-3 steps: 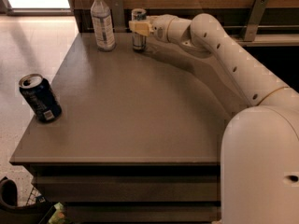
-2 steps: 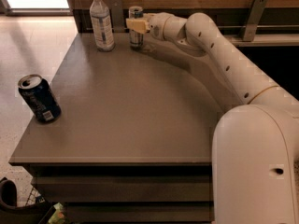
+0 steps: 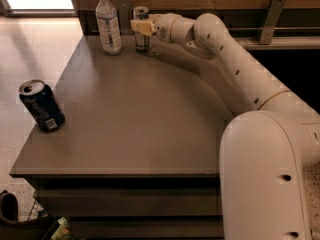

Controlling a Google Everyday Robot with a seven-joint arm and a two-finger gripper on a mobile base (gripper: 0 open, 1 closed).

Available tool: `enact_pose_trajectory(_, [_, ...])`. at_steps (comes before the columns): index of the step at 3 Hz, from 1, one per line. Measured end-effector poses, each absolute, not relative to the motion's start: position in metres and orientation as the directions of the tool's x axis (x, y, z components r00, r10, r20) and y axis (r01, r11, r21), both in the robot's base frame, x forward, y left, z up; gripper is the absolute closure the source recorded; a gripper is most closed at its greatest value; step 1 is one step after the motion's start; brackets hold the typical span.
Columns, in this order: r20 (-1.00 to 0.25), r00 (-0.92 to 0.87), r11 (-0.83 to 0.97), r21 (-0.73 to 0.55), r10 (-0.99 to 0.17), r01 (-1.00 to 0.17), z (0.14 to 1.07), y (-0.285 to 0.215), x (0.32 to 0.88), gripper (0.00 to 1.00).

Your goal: Move redbull can near blue plastic bottle

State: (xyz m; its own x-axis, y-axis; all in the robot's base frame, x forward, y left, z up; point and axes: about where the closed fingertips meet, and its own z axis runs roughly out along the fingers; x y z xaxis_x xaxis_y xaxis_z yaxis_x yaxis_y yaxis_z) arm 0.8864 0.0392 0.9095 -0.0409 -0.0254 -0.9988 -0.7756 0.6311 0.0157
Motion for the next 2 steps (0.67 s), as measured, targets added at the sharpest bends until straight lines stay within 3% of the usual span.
enact_pose_trajectory(2, [-0.997,-0.071,0.611,0.054,-0.004,-0.790,0.8927,0.0544,0.8830,0.42])
